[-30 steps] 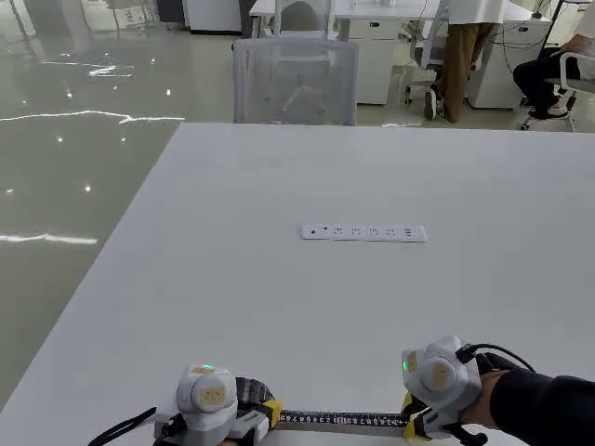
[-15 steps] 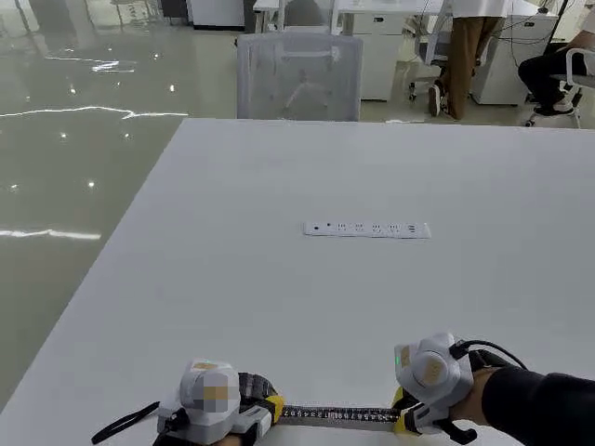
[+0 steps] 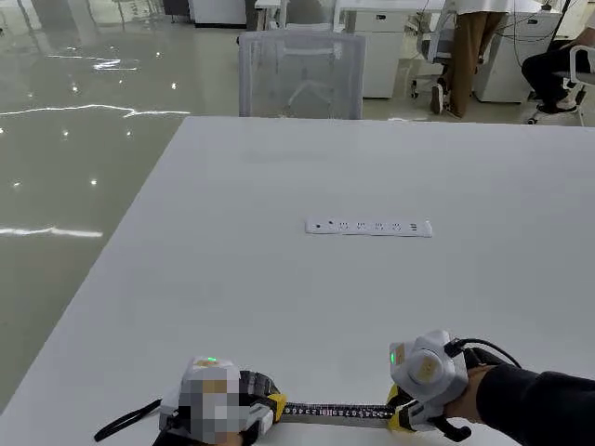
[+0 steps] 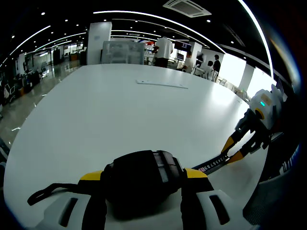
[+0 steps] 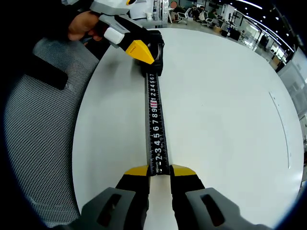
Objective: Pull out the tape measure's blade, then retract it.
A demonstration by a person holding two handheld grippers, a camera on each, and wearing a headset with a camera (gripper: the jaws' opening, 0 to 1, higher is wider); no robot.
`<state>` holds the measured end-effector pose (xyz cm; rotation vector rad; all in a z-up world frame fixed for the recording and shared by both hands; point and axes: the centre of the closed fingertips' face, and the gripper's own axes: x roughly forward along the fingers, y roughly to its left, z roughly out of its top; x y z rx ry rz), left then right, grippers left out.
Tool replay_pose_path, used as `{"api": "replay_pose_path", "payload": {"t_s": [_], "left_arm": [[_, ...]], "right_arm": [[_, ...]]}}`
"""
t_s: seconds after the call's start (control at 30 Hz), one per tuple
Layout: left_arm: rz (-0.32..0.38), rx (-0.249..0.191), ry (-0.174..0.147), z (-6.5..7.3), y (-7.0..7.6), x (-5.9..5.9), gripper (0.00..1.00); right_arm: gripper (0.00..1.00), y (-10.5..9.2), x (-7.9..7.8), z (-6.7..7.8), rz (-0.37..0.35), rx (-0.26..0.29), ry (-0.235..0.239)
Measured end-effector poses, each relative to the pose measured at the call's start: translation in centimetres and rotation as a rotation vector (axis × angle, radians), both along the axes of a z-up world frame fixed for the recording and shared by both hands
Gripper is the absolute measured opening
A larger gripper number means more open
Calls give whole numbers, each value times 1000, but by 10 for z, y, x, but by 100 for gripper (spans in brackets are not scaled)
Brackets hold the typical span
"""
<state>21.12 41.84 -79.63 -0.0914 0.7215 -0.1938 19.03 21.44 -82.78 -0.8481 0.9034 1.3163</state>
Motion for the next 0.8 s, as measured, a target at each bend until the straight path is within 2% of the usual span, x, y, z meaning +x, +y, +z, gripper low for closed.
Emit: {"api": "replay_pose_path", "payload": {"t_s": [0.67, 0.8], "left_arm": [[-4, -15, 10, 1, 0, -1, 58], [-9, -17, 21, 1, 0, -1, 58]], "right_arm": [[13, 15, 4, -1, -11, 29, 4], [13, 17, 4, -1, -15, 33, 10]]}}
